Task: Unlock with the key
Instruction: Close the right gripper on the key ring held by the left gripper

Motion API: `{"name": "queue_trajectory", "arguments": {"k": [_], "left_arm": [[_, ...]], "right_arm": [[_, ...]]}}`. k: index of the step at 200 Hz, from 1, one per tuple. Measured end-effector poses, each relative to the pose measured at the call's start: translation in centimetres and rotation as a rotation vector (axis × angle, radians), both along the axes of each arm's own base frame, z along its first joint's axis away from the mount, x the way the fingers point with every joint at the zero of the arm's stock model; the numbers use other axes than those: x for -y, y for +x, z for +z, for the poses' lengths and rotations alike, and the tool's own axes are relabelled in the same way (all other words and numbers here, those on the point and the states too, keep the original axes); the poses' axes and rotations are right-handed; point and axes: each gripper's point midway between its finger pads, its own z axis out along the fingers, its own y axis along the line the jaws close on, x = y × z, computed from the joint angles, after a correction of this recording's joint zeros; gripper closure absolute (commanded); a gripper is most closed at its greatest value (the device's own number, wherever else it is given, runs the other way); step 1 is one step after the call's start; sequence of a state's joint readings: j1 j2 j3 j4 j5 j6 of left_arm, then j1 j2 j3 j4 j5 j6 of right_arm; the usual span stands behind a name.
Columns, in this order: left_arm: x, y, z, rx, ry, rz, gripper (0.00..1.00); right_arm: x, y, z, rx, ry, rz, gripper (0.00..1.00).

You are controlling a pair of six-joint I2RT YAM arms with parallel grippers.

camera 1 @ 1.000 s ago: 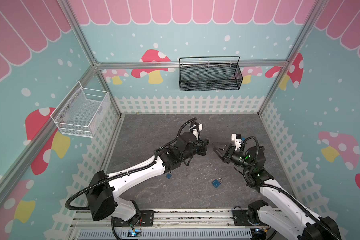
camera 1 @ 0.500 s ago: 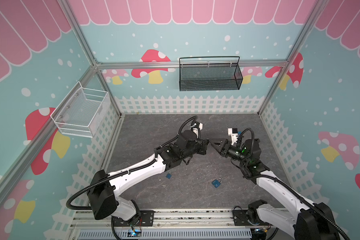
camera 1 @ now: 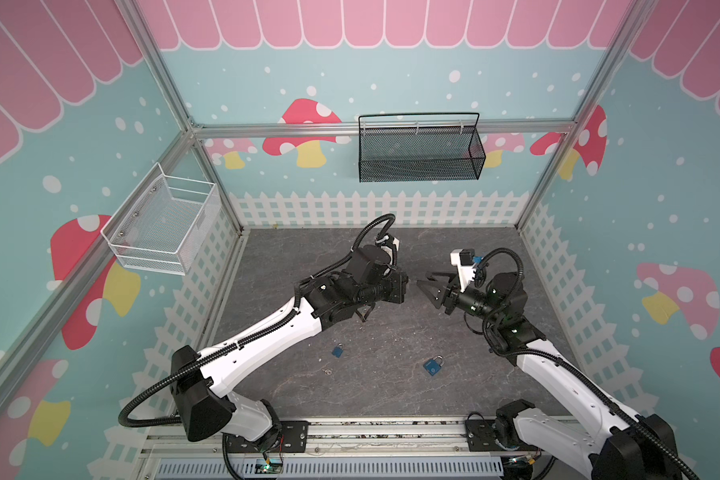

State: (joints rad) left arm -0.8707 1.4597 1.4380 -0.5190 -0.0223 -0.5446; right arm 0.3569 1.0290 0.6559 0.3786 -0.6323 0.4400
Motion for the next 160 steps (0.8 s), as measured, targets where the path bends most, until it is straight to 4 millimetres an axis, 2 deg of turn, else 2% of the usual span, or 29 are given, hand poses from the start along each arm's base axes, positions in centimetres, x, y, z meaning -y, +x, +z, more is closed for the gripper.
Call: {"name": "queue_trajectory", "arguments": {"k": [58, 78, 116, 160], "left_arm": [[-0.1, -0.7, 0.3, -0.024, 0.009, -0.025, 1.00], [-0.1, -0.9, 0.3, -0.032, 0.010, -0.033, 1.00], [-0.3, -1.0, 0.5, -0.036, 0.007, -0.036, 1.00], [-0.1, -1.3, 0.6, -0.044, -0.002, -0.054, 1.00]], "right_arm": [[-1.7, -0.9, 0.5, 0.189, -0.098, 0.090, 0.58], [-2.2, -0.8, 0.6, 0.220, -0.115, 0.109, 0.60], [-3.0, -1.1, 0.6, 0.264, -0.142, 0.142, 0.72], [-3.5, -1.0, -0.1, 0.272, -0.176, 0.162, 0.76]]}}
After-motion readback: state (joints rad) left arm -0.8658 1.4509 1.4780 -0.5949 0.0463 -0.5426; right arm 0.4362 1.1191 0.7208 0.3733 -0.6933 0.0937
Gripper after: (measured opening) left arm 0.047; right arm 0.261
